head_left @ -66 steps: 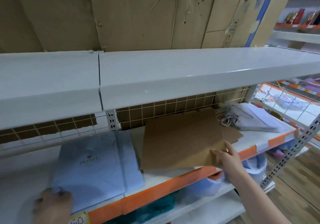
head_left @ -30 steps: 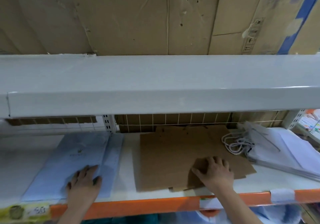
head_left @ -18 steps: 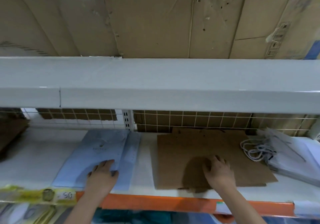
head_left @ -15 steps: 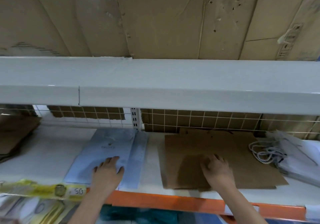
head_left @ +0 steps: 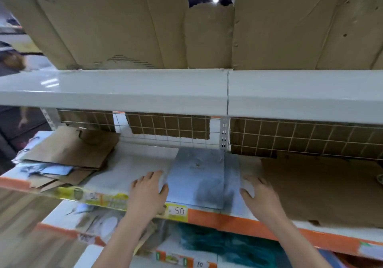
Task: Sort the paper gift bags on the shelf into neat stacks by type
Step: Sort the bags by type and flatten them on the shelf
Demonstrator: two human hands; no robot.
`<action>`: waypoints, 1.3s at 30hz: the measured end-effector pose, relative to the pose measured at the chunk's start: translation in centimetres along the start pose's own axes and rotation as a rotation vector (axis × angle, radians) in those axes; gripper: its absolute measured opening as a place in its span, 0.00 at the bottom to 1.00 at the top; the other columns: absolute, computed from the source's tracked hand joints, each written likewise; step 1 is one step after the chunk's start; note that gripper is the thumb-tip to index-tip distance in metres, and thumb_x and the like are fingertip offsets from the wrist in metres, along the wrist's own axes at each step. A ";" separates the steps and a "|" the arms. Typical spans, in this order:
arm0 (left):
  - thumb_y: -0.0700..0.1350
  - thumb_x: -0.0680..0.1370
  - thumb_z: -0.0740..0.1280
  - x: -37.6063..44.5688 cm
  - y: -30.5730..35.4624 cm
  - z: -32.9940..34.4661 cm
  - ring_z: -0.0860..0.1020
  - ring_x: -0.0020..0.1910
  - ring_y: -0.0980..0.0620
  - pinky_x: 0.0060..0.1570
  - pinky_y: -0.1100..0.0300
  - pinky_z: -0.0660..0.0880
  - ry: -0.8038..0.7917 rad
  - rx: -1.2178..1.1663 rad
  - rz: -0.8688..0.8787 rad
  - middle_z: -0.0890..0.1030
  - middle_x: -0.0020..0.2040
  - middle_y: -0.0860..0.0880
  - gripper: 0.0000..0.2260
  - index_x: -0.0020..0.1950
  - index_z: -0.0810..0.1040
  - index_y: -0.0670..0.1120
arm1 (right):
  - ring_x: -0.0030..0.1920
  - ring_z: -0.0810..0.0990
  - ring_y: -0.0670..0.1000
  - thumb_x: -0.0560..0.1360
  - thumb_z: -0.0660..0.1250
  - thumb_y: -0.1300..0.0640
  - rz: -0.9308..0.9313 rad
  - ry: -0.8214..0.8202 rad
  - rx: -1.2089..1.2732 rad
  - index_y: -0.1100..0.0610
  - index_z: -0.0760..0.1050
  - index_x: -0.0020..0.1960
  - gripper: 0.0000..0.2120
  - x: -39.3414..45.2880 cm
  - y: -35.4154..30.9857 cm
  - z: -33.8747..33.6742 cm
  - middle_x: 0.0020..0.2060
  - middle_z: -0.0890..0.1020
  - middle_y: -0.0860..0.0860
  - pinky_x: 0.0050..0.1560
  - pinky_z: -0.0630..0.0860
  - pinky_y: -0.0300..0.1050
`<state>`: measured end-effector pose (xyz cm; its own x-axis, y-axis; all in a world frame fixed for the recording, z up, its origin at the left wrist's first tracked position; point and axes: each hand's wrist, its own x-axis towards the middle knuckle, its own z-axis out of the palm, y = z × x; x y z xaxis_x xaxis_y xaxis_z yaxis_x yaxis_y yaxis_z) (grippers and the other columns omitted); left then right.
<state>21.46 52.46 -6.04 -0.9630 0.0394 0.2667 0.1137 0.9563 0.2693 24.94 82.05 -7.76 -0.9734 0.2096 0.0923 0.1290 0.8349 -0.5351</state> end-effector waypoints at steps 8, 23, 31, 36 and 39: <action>0.54 0.69 0.61 -2.1 -13.0 -4.4 0.82 0.40 0.41 0.44 0.46 0.77 0.051 0.120 -0.037 0.84 0.45 0.46 0.19 0.53 0.81 0.46 | 0.70 0.65 0.52 0.79 0.62 0.51 -0.089 -0.049 0.038 0.49 0.66 0.70 0.21 -2.5 -11.3 7.4 0.69 0.69 0.48 0.67 0.64 0.49; 0.52 0.76 0.64 1.3 -27.3 -6.5 0.77 0.55 0.45 0.58 0.50 0.67 0.068 0.105 -0.183 0.79 0.52 0.49 0.12 0.56 0.74 0.49 | 0.71 0.63 0.51 0.79 0.59 0.49 -0.206 -0.178 -0.074 0.48 0.63 0.72 0.22 0.8 -24.3 16.8 0.71 0.66 0.46 0.69 0.61 0.47; 0.53 0.78 0.60 6.1 -32.0 -6.9 0.75 0.60 0.46 0.62 0.51 0.63 0.061 0.118 -0.255 0.77 0.60 0.50 0.19 0.68 0.69 0.52 | 0.70 0.64 0.50 0.79 0.58 0.48 -0.248 -0.224 -0.104 0.48 0.62 0.72 0.22 6.2 -28.6 21.0 0.71 0.65 0.45 0.67 0.62 0.45; 0.54 0.78 0.60 8.3 -34.5 -6.7 0.74 0.62 0.46 0.61 0.50 0.64 0.052 0.120 -0.294 0.76 0.62 0.50 0.20 0.69 0.69 0.51 | 0.71 0.64 0.50 0.79 0.58 0.48 -0.241 -0.263 -0.118 0.47 0.63 0.72 0.22 9.0 -30.5 22.7 0.71 0.65 0.45 0.67 0.62 0.46; 0.56 0.78 0.60 9.4 -36.2 -6.5 0.74 0.62 0.46 0.61 0.49 0.64 0.050 0.116 -0.319 0.77 0.62 0.49 0.19 0.68 0.70 0.51 | 0.71 0.65 0.50 0.79 0.58 0.48 -0.242 -0.278 -0.121 0.48 0.63 0.72 0.21 9.7 -31.4 23.6 0.71 0.66 0.46 0.68 0.62 0.47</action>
<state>9.88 16.33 -7.21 -0.9321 -0.2786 0.2314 -0.2228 0.9448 0.2402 6.96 45.86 -9.91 -0.9904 -0.1331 -0.0363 -0.1056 0.9006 -0.4216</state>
